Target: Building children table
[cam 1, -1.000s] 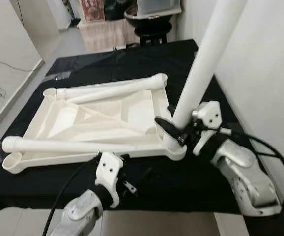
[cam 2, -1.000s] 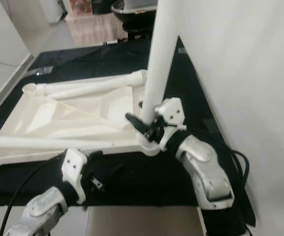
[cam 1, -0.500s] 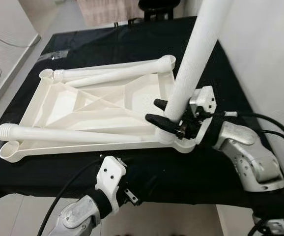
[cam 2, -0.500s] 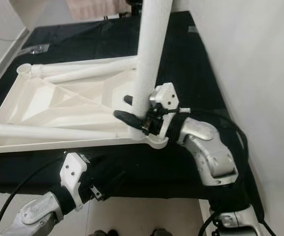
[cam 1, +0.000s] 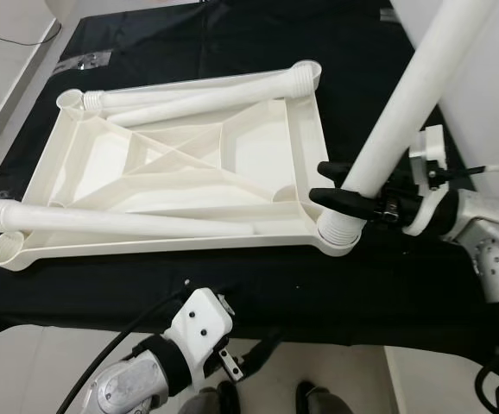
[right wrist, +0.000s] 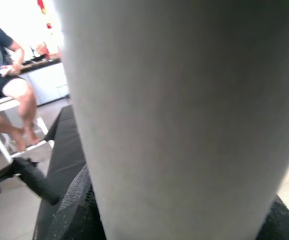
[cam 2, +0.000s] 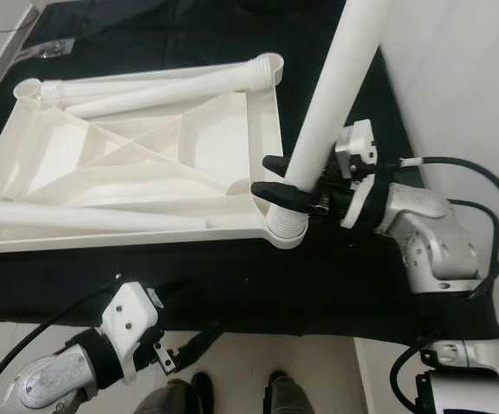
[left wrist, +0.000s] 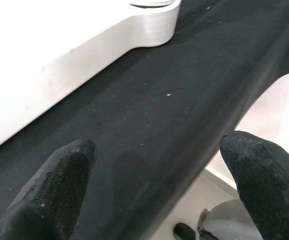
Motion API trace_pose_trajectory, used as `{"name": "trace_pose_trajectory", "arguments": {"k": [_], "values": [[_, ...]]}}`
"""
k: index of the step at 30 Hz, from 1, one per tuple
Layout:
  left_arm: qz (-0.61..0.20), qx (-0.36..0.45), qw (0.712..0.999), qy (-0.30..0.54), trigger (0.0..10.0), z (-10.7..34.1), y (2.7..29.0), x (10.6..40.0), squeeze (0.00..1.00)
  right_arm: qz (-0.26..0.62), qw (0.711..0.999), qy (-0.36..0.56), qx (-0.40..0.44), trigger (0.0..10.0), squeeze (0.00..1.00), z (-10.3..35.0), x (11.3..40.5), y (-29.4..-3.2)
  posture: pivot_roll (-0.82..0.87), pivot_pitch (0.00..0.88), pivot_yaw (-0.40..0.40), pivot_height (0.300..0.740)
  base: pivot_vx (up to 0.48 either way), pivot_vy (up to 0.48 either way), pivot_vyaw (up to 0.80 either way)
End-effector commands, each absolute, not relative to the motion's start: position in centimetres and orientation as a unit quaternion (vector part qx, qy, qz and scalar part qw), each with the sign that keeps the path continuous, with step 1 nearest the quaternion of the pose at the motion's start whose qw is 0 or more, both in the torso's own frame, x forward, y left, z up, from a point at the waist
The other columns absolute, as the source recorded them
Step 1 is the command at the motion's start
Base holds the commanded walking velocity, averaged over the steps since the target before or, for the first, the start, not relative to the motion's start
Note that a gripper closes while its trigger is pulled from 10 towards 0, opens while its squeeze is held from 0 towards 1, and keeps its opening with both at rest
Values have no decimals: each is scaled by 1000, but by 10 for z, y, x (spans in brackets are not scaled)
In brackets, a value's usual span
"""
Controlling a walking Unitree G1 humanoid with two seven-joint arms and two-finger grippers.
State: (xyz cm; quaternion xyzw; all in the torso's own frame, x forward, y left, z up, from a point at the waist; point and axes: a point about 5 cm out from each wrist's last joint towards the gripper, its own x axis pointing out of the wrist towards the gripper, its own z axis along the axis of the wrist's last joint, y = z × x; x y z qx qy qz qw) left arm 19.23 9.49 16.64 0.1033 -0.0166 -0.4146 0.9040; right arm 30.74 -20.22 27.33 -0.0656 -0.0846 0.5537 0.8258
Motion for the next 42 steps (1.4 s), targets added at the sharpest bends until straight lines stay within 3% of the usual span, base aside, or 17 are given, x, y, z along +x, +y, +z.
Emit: {"name": "trace_pose_trajectory", "arguments": {"k": [1, 3, 7, 11, 17, 19, 21, 23, 26, 37, 40, 42], "values": [[-395, 113, 912, -9, 10000, 163, 102, 196, 0, 592, 800, -57, -76, 10000, 0, 266, 300, -200, -58, 388, 103, 740, 0, 0, 0], [-393, 113, 912, -8, 10000, 162, 104, 199, 0, 613, 784, -39, -84, 10000, 0, 261, 297, -199, -54, 387, 101, 740, 0, 0, 0], [-398, 110, 911, -6, 10000, 162, 104, 199, 0, 615, 783, -34, -91, 10000, 0, 259, 298, -198, -51, 387, 102, 740, 0, 0, 0], [-424, 69, 903, 7, 10000, 159, 103, 199, 0, 652, 741, 19, -162, 10000, 0, 254, 298, -200, -38, 393, 105, 740, 0, 0, 0], [-429, 59, 901, 9, 10000, 159, 103, 199, 0, 670, 720, 31, -176, 10000, 0, 256, 298, -198, -39, 394, 106, 740, 0, 0, 0], [-432, 58, 900, 9, 10000, 159, 103, 199, 0, 700, 687, 44, -190, 10000, 0, 255, 296, -190, -33, 400, 109, 740, 0, 0, 0], [-432, 58, 900, 9, 10000, 159, 103, 199, 0, 700, 687, 44, -190, 10000, 0, 255, 296, -190, -33, 400, 109, 740, 0, 0, 0], [-433, 59, 899, 10, 10000, 160, 104, 199, 0, 724, 657, 59, -200, 10000, 0, 251, 295, -182, -27, 404, 111, 740, 0, 0, 0], [-432, 61, 900, 10, 10000, 160, 104, 197, 0, 739, 636, 66, -211, 10000, 0, 245, 296, -175, -16, 404, 110, 740, 0, 0, 0], [-438, 60, 897, 13, 10000, 160, 105, 196, 0, 734, 643, 37, -217, 10000, 0, 238, 299, -164, -18, 396, 113, 740, 0, 0, 0], [-438, 59, 897, 14, 10000, 159, 105, 196, 0, 726, 656, 29, -203, 10000, 0, 236, 300, -161, -21, 393, 113, 740, 0, 0, 0], [-438, 59, 897, 15, 10000, 159, 105, 196, 0, 702, 689, 10, -179, 10000, 0, 236, 302, -160, -26, 385, 110, 740, 0, 0, 0]]}}
